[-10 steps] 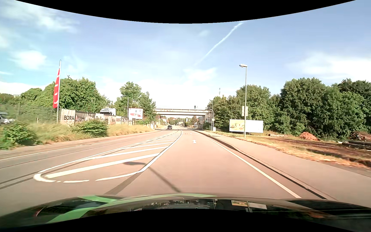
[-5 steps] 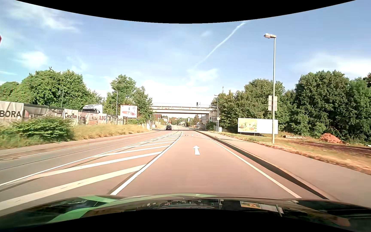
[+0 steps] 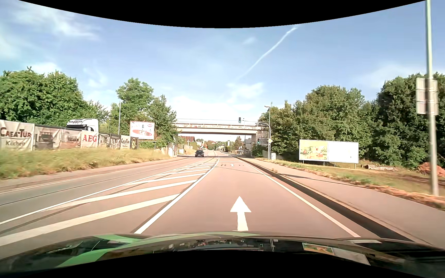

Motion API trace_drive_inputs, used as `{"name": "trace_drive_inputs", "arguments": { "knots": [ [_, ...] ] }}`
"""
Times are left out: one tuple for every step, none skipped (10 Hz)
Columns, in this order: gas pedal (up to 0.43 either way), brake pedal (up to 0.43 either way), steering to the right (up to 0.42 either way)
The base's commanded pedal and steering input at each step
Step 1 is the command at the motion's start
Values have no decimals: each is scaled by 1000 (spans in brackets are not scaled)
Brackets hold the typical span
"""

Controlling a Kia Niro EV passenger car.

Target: Follow the waypoints while adhering to traffic rules and regulations

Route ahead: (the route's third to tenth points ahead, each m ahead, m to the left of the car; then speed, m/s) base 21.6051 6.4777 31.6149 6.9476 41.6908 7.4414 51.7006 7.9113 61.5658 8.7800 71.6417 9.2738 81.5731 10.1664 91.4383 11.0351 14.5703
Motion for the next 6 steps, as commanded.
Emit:
{"name": "trace_drive_inputs", "arguments": {
  "knots": [
    [169,0,-6],
    [169,0,-6],
    [177,0,-7],
    [177,0,-7],
    [177,0,-7],
    [177,0,-7]
  ]
}}
